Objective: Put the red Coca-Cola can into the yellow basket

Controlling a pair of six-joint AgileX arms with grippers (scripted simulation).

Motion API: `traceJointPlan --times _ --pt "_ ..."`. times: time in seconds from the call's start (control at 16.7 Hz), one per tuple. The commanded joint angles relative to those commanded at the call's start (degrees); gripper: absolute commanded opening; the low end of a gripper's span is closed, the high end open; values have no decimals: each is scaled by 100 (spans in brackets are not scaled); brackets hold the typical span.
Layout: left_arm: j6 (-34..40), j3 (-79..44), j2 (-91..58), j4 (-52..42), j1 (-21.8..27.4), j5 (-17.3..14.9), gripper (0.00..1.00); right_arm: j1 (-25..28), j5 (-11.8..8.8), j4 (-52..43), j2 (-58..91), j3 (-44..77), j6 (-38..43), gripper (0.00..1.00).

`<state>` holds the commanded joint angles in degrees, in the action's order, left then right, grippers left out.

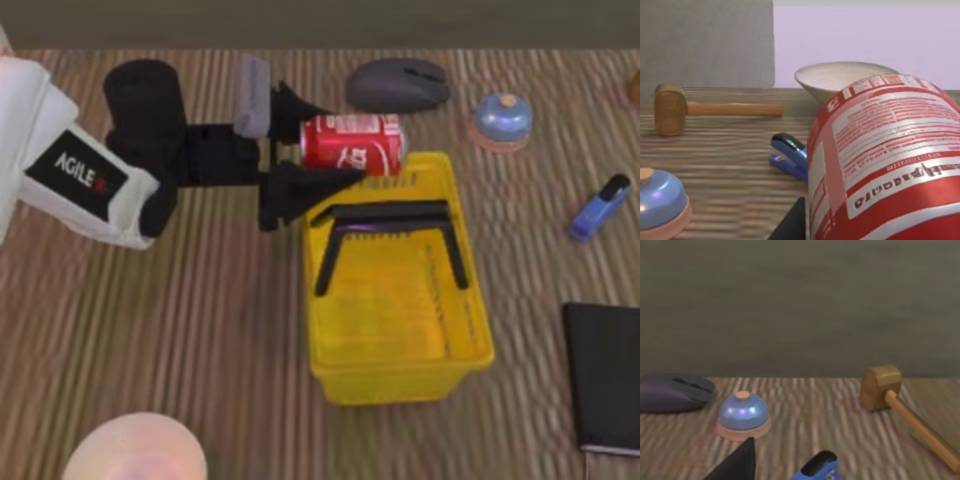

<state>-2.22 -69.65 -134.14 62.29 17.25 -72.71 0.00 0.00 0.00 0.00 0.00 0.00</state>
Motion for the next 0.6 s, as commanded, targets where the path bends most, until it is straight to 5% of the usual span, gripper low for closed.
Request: traceJointPlan --times 0.18,0.6 --pt "0 0 0 0 0 0 98 0 0 0 0 0 0 100" --pt "0 0 0 0 0 0 100 0 0 0 0 0 0 100"
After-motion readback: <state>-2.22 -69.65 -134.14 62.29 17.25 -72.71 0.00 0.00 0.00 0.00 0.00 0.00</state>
